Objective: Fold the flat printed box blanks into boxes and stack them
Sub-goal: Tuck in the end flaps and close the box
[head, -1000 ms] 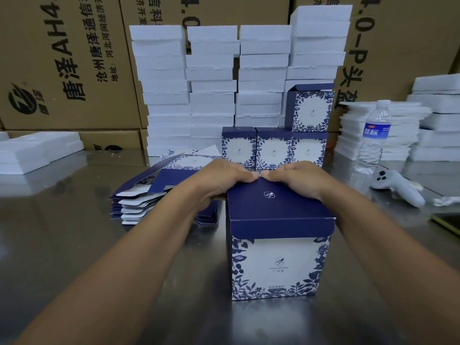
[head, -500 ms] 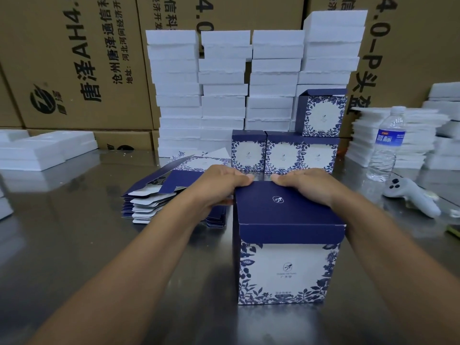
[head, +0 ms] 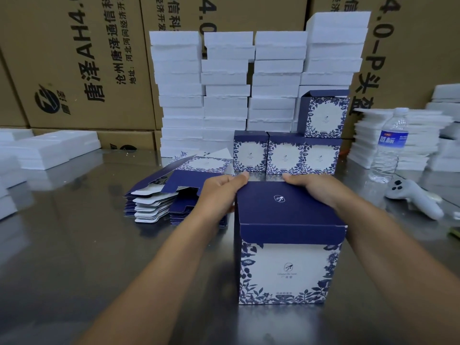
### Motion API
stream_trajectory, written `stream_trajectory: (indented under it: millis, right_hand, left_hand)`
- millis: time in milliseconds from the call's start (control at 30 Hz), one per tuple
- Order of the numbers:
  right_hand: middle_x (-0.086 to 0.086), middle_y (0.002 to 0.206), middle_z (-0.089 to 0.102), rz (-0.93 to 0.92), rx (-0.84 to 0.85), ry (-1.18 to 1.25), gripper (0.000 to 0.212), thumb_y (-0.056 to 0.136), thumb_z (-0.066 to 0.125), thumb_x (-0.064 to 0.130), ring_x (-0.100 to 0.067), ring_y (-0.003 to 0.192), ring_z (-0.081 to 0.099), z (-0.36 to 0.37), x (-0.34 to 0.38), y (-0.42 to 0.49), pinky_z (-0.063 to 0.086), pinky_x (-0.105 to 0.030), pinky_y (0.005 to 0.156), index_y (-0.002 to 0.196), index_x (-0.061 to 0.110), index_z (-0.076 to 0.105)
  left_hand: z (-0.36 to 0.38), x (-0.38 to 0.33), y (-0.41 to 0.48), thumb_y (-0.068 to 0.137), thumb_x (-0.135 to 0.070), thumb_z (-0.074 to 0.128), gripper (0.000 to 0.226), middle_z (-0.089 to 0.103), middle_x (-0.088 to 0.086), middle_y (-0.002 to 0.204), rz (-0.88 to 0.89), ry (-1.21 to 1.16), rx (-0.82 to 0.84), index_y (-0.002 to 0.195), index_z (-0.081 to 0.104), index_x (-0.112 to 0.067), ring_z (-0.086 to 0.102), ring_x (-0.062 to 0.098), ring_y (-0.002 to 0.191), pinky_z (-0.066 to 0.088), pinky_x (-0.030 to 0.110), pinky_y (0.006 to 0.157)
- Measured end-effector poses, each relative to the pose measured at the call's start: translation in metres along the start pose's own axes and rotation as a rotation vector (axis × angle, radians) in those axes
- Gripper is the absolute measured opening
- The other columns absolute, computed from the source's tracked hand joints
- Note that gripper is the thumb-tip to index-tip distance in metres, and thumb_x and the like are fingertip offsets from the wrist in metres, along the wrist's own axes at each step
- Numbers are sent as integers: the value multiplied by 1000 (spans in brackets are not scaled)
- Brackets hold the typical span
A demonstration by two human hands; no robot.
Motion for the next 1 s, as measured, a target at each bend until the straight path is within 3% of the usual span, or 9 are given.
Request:
stream_trajectory:
  millis: [200, 333, 533, 767, 867, 1000]
  right_hand:
    - [-4, 43, 61, 84, 100, 212, 25, 88, 62, 31, -13, 32, 56, 2, -11, 8, 40, -15, 31, 75, 10, 62]
    - [-4, 58, 67, 47, 140, 275, 23, 81, 68, 36, -16, 42, 62, 1, -19, 7, 46, -18, 40, 83, 13, 68]
    - [0, 48, 63, -5, 41, 268, 23, 82, 68, 34, -12, 35, 58, -1, -16, -4, 38, -12, 33, 82, 11, 67]
    - [4, 37, 56, -64, -44, 273, 27, 87, 65, 31, -7, 28, 52, -4, -17, -12, 32, -9, 29, 67, 12, 61]
    - [6, 37, 56, -96, -57, 282, 26, 88, 63, 30, -5, 28, 51, -4, -19, -13, 31, -9, 29, 68, 14, 62]
    - [8, 36, 55, -95, -82, 328, 28, 87, 64, 34, -3, 29, 50, -1, -21, -15, 31, -9, 29, 66, 15, 61]
  left_hand:
    - [-2, -1, 1, 91, -30, 62, 37, 60, 2, 56, 19, 43, -7, 57, 56, -16, 55, 12, 46, 43, 16, 45]
    - [-1, -1, 0, 92, -30, 60, 34, 62, 3, 58, 21, 41, -7, 63, 55, -13, 56, 13, 48, 43, 17, 46]
    - [0, -3, -2, 93, -28, 58, 39, 55, -5, 47, 24, 91, -1, 58, 48, -16, 50, 8, 40, 38, 14, 43]
    - [5, -1, -6, 94, -31, 57, 25, 57, 17, 79, 18, 40, -29, 90, 62, -6, 49, 25, 72, 39, 33, 68]
    - [5, 0, -6, 94, -30, 57, 25, 58, 15, 75, 15, 38, -53, 88, 63, -6, 51, 23, 67, 40, 25, 55]
    - [4, -1, -7, 94, -31, 57, 23, 57, 16, 78, 17, 49, -56, 88, 60, -8, 51, 23, 69, 38, 23, 53]
Point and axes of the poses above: each hand's wrist, its own y-axis towards the middle knuckle, its own z-axis out of the palm, x = y × z, the point moved 2 cm from there along y, towards the middle knuckle
